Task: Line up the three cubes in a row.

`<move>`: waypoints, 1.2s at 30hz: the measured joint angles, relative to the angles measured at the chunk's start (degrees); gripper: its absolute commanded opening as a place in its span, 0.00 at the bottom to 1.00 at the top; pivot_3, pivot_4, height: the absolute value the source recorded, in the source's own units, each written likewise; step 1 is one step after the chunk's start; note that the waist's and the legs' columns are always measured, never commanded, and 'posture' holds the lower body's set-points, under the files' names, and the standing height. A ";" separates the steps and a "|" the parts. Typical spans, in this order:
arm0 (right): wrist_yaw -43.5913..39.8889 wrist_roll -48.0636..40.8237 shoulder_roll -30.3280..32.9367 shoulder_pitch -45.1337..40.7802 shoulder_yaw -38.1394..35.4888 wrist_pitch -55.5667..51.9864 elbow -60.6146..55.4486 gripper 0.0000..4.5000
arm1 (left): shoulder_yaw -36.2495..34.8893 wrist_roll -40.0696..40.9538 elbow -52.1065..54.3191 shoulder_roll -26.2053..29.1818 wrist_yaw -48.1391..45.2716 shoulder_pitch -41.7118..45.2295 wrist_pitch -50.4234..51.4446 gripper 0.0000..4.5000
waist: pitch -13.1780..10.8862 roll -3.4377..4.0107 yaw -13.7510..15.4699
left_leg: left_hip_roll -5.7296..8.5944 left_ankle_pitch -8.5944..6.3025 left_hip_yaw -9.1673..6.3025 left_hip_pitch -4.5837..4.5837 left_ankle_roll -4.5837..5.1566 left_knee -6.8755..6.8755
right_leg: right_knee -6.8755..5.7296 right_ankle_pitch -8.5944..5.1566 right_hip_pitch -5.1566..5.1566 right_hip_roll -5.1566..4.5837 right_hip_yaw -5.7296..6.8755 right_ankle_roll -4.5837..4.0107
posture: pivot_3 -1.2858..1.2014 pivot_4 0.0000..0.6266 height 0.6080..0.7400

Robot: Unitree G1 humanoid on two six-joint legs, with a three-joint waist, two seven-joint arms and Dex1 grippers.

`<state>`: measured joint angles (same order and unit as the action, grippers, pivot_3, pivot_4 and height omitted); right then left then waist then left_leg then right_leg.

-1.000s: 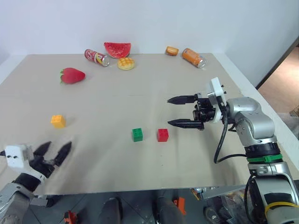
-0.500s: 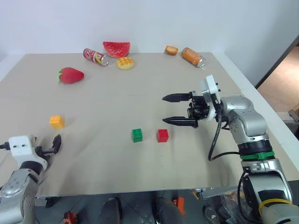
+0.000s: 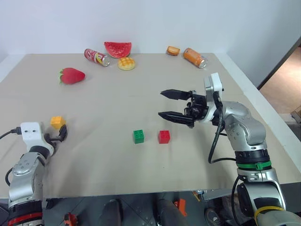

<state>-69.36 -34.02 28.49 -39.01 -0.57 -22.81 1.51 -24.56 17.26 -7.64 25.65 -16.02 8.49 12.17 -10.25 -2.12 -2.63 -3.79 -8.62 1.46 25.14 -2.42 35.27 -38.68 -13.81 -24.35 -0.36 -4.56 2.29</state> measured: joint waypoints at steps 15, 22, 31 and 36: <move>0.69 -0.10 0.20 0.20 0.00 0.05 -0.21 0.94 | 2.12 -0.30 -0.66 -1.84 2.19 3.35 0.50 0.61 | 0.00 0.00 -0.04 | 0.00 0.00 -0.02 0.01 0.00 -0.01 | 0.00 0.14 0.00 0.02 0.00 0.29 | 0.52 0.24 1.00; 0.69 -0.10 0.45 0.21 0.00 0.10 -0.21 0.94 | 2.03 0.24 1.61 -2.71 3.74 1.61 1.15 0.31 | 0.00 0.00 -0.02 | 0.00 0.00 -0.02 0.00 0.00 -0.01 | 0.01 0.12 0.00 0.01 0.00 0.26 | 0.52 0.24 1.00; 0.43 0.05 0.56 -0.20 0.58 0.34 -0.02 0.94 | 12.51 1.80 1.39 0.28 -16.17 5.09 -2.70 0.31 | 0.00 -0.01 0.23 | 0.03 0.04 0.00 0.09 -0.02 0.01 | 0.15 0.05 0.04 -0.01 -0.01 0.07 | 0.52 0.24 1.00; -1.50 -0.93 4.17 1.18 0.31 -1.57 -2.44 0.94 | 24.76 2.19 0.53 8.53 -46.65 5.68 -12.57 0.31 | 0.00 0.01 -0.03 | 0.00 0.03 0.08 0.05 -0.03 -0.42 | 0.43 0.02 -0.01 -0.03 -0.02 -0.03 | 0.52 0.24 1.00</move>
<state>-70.86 -34.95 32.67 -37.83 -0.26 -24.38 -0.93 0.20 19.45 -7.11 34.18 -62.67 14.17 -0.40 -10.26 -2.11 -2.67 -3.79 -8.59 1.54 25.19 -2.45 34.86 -38.25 -13.79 -24.36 -0.39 -4.58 2.26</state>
